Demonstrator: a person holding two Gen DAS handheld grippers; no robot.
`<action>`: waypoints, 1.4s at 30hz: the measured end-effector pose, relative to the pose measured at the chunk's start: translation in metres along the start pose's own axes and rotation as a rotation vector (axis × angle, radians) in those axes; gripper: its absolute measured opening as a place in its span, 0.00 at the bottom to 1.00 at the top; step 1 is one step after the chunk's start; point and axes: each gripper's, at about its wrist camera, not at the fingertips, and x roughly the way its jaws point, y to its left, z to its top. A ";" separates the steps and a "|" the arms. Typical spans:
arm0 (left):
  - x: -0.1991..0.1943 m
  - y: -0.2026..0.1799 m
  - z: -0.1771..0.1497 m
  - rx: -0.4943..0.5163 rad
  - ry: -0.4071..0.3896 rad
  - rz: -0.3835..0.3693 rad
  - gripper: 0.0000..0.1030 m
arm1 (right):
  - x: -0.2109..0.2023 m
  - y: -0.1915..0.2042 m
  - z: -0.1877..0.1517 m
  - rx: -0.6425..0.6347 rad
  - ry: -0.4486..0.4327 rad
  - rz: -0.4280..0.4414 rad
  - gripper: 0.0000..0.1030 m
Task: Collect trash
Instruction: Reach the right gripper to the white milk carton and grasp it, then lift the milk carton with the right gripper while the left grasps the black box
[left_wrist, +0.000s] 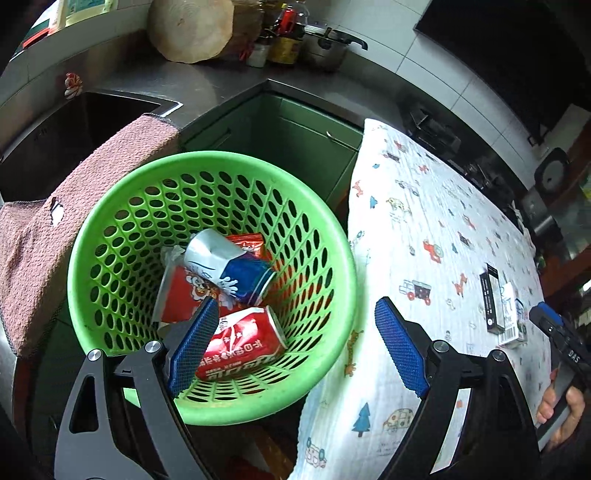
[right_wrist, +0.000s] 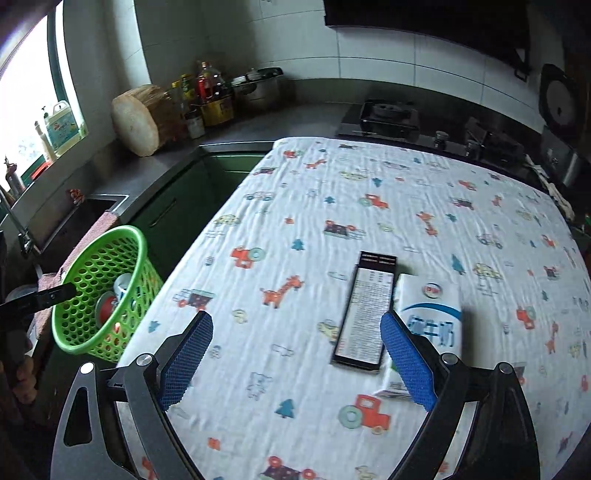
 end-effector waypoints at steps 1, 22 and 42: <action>0.002 -0.006 0.000 0.008 0.002 -0.007 0.83 | 0.002 -0.014 0.000 0.016 0.006 -0.032 0.86; 0.034 -0.106 0.013 0.158 0.050 -0.061 0.83 | 0.058 -0.097 -0.010 0.161 0.172 -0.109 0.69; 0.099 -0.268 -0.019 0.383 0.182 -0.140 0.87 | 0.006 -0.145 -0.035 0.197 0.134 -0.098 0.62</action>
